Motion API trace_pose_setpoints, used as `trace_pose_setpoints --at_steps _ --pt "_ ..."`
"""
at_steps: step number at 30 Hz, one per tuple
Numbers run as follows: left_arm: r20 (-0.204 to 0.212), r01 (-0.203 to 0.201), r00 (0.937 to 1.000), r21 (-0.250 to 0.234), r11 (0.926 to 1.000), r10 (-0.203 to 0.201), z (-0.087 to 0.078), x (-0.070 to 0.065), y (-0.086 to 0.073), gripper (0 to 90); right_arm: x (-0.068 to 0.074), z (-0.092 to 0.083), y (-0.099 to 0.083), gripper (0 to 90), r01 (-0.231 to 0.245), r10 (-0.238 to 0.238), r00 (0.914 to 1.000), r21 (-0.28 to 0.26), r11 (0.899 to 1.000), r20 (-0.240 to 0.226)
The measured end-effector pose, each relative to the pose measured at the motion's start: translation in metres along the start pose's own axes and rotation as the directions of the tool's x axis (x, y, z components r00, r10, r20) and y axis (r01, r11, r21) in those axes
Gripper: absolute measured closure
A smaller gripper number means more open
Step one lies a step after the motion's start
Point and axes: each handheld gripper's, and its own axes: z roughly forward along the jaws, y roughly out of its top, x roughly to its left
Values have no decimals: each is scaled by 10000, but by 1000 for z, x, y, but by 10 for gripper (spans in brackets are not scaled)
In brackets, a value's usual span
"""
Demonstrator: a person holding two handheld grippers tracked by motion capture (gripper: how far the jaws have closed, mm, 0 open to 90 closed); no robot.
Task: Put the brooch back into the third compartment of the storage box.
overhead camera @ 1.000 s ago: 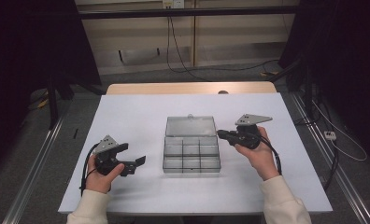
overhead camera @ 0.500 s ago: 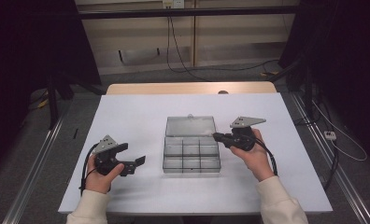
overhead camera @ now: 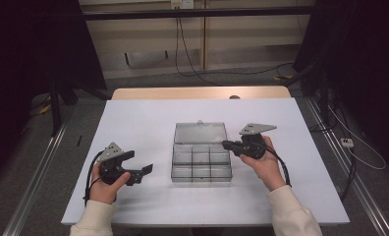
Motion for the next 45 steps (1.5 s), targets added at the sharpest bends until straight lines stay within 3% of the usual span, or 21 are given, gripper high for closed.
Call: trace_pose_setpoints --at_steps 45 --pt "1 -70 10000 115 9999 70 1 0 0 74 6 19 -4 896 83 -80 9999 409 9991 -76"
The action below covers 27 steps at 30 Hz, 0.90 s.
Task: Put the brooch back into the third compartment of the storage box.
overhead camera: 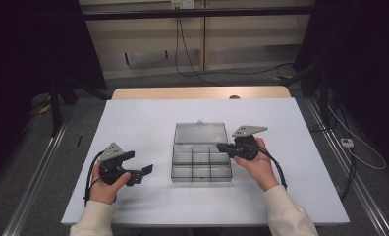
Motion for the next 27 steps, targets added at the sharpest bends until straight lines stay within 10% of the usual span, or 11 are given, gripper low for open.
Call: trace_pose_setpoints --at_steps 27 --pt "66 35 10000 68 10000 -36 2 -1 -1 74 3 4 -6 892 121 -116 9999 435 9990 -112"
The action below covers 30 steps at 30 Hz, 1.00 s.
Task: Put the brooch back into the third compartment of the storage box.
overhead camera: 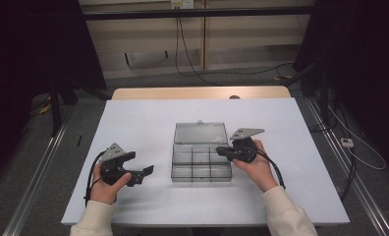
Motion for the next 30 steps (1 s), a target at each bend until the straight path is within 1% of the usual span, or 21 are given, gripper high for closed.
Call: trace_pose_setpoints --at_steps 8,12,15,18,22,26,30 --pt "12 -28 10000 46 10000 28 0 0 0 74 1 0 -1 883 7 -7 10000 76 10000 -23" --pt "23 -8 10000 63 10000 7 1 0 0 74 1 -1 -1 837 -65 65 9999 38 10000 99" --pt "22 -8 10000 52 10000 8 0 0 0 74 1 -3 0 805 -86 87 9999 -125 9999 51" --pt "14 -34 10000 96 9999 34 1 0 0 74 1 -6 1 732 -247 251 9996 -310 9992 127" --pt "53 -41 10000 78 10000 40 2 0 1 74 0 -9 2 574 -534 548 9981 -474 9974 272" --pt "41 -63 10000 116 9999 62 5 0 3 74 -3 -12 3 408 -993 1025 9937 -672 9928 454" --pt "167 -62 9998 84 9999 61 10 0 7 74 -7 -13 4 318 -1262 1312 9890 -746 9892 676"
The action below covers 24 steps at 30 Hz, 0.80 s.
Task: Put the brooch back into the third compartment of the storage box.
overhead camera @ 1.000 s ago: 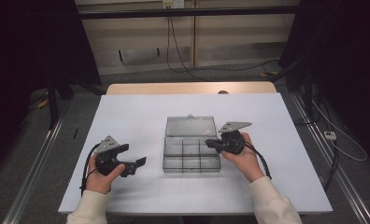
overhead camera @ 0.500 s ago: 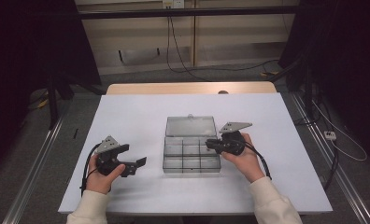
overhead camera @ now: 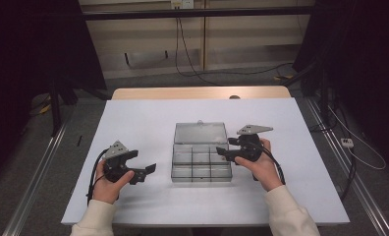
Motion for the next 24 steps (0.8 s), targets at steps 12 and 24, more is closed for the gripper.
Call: trace_pose_setpoints --at_steps 12,24 --pt "226 31 9997 52 10000 -32 22 -1 19 64 -9 1 4 214 -192 200 9990 -216 9996 406" --pt "193 8 9998 144 9999 -11 45 2 36 60 -22 1 9 210 -660 691 9953 -467 9967 678"
